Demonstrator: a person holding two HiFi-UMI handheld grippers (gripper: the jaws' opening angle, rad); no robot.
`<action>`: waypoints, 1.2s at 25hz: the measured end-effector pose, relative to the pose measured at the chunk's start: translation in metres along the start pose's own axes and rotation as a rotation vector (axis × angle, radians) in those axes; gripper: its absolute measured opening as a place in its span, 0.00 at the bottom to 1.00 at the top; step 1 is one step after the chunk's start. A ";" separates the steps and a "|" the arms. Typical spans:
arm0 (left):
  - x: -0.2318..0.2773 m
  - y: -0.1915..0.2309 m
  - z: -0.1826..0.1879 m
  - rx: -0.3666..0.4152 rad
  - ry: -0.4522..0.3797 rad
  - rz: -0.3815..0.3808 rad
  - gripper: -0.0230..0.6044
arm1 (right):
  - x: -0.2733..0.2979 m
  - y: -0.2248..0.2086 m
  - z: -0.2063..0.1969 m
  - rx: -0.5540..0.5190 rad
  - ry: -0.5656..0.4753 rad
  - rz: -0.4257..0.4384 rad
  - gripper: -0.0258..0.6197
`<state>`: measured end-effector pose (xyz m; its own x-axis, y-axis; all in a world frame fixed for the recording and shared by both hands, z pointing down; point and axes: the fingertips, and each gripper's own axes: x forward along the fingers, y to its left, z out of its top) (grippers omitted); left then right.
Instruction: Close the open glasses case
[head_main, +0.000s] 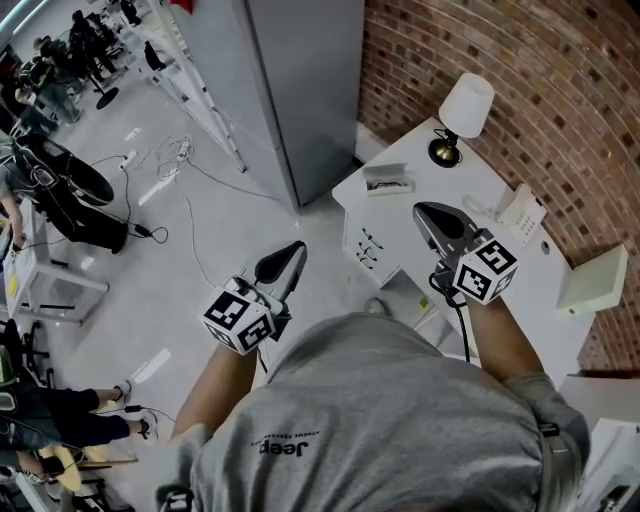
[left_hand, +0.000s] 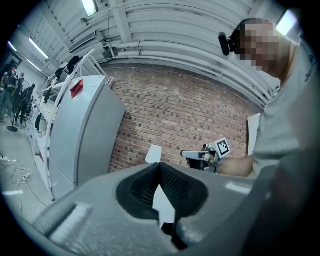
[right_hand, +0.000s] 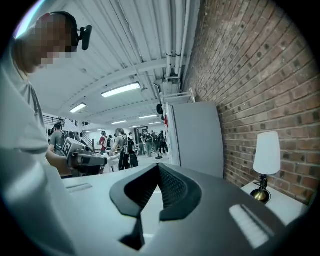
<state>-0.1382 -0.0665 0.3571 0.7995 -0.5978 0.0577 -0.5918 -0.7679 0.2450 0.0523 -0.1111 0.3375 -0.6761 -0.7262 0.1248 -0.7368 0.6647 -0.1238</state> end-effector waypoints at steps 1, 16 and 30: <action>0.013 0.004 0.002 0.000 -0.001 0.011 0.03 | 0.005 -0.014 0.001 0.000 0.000 0.013 0.05; 0.176 0.067 0.025 -0.035 0.005 0.150 0.03 | 0.077 -0.174 0.001 0.034 0.035 0.180 0.05; 0.171 0.130 0.038 -0.041 0.012 -0.012 0.03 | 0.108 -0.168 0.007 0.032 0.029 -0.011 0.05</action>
<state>-0.0828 -0.2773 0.3621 0.8079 -0.5856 0.0658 -0.5776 -0.7648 0.2853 0.1025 -0.3025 0.3646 -0.6681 -0.7278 0.1549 -0.7440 0.6504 -0.1531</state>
